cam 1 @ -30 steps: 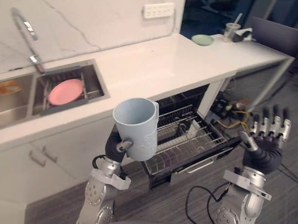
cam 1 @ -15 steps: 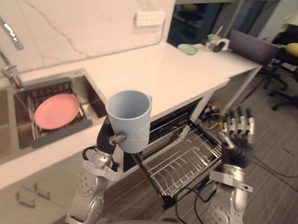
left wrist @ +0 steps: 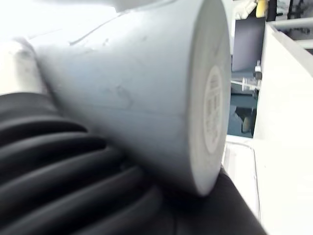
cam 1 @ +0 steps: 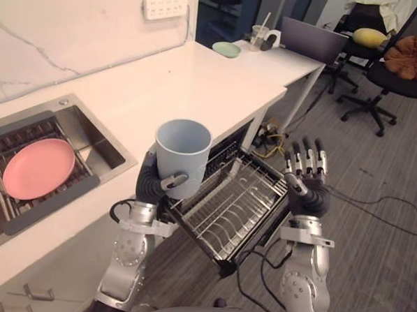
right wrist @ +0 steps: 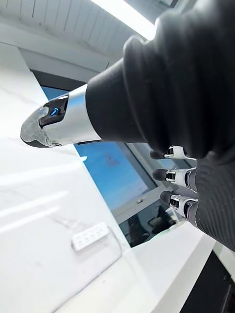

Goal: Walk over to the sink, pick up the cup, carry it to the dishwasher, place the cup inside the dishwasher, then close the dishwasher door

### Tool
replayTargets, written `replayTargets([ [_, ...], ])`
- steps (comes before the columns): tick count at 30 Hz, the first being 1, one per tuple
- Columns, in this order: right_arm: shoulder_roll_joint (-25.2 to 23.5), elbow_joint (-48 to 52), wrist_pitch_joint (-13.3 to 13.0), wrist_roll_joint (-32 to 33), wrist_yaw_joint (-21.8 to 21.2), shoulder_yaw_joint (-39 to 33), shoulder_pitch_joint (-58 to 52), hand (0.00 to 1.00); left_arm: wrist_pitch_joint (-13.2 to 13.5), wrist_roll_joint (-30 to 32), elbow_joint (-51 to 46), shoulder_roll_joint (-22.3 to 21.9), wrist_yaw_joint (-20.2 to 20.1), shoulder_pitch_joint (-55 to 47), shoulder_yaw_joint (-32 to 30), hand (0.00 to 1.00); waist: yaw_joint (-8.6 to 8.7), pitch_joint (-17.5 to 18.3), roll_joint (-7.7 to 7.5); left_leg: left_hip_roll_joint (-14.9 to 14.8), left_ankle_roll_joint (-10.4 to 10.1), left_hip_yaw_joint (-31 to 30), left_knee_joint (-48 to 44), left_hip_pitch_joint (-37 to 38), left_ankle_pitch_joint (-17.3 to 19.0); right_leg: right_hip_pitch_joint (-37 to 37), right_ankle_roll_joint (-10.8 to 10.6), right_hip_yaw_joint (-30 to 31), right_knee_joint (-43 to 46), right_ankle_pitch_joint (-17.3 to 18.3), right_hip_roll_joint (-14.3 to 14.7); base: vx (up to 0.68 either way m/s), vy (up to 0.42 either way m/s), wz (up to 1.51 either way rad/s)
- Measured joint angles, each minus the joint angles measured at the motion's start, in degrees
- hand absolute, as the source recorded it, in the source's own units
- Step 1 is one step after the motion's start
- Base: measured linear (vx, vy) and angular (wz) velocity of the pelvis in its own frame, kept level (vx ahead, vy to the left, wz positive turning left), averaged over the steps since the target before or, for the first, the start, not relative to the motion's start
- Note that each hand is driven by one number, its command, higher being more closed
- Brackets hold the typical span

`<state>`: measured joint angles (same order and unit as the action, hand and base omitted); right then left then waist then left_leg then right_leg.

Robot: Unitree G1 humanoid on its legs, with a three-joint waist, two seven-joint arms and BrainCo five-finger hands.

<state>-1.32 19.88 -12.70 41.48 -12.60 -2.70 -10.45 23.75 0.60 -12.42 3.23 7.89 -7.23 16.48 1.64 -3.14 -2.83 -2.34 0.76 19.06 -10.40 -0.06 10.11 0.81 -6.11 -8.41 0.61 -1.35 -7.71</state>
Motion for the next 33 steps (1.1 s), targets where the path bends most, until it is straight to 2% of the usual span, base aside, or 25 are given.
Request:
replayTargets([
  [8, 0.0, 0.0, 4.4, 2.1, -2.3, 3.9, 1.4, 0.0, -1.5, 9.1, 4.8, -0.3, 8.2, 1.9, 0.7, 1.0, -0.02, 0.1, -0.17, 0.8, 0.2, 0.1, 2.0, 0.2, -1.2, 0.0, 0.2, 0.1, -1.9, -1.4, 0.0, 0.0, 0.0, 0.0],
  [16, -0.4, 0.0, 5.7, 2.1, -2.4, 8.7, 2.1, 0.0, -2.0, 20.0, 7.5, -0.6, 18.5, 3.9, 2.9, 1.0, 0.32, 0.2, -0.3, 1.9, 0.7, 0.0, 5.9, 2.2, -3.1, 0.5, 0.3, 0.0, -2.1, -2.0, -0.4, -0.02, 0.006, 0.01],
  [18, -0.4, 0.0, 6.7, 2.1, -2.3, 9.6, 2.3, 0.0, -2.4, 22.8, 8.6, -0.5, 21.6, 4.6, 3.5, 1.0, 0.26, 0.4, -0.55, 2.3, 0.8, -0.1, 7.2, 2.4, -4.0, 0.2, 0.3, -0.1, -2.1, -2.0, -0.6, -0.06, 0.002, 0.04],
  [26, 0.4, -0.6, 8.0, 1.3, -0.5, 13.3, 4.2, 0.0, -3.5, 31.1, 9.9, -0.5, 26.6, 6.3, 5.2, 1.0, 0.77, 0.6, -0.65, 3.2, 0.7, 0.0, 12.4, 4.1, -7.2, -0.6, 0.1, 0.0, -2.1, -2.2, -0.6, -0.07, -0.016, -0.01],
  [33, 1.0, -0.7, 9.2, 0.8, 2.2, 15.7, 4.3, 0.0, -3.8, 33.5, 11.2, -0.5, 27.0, 6.8, 7.5, 1.0, 0.95, 1.3, -0.35, 3.4, 0.7, 0.0, 14.8, 4.7, -8.9, -0.9, -0.2, -0.1, -2.3, -2.3, -0.4, -0.05, -0.022, 0.0],
])
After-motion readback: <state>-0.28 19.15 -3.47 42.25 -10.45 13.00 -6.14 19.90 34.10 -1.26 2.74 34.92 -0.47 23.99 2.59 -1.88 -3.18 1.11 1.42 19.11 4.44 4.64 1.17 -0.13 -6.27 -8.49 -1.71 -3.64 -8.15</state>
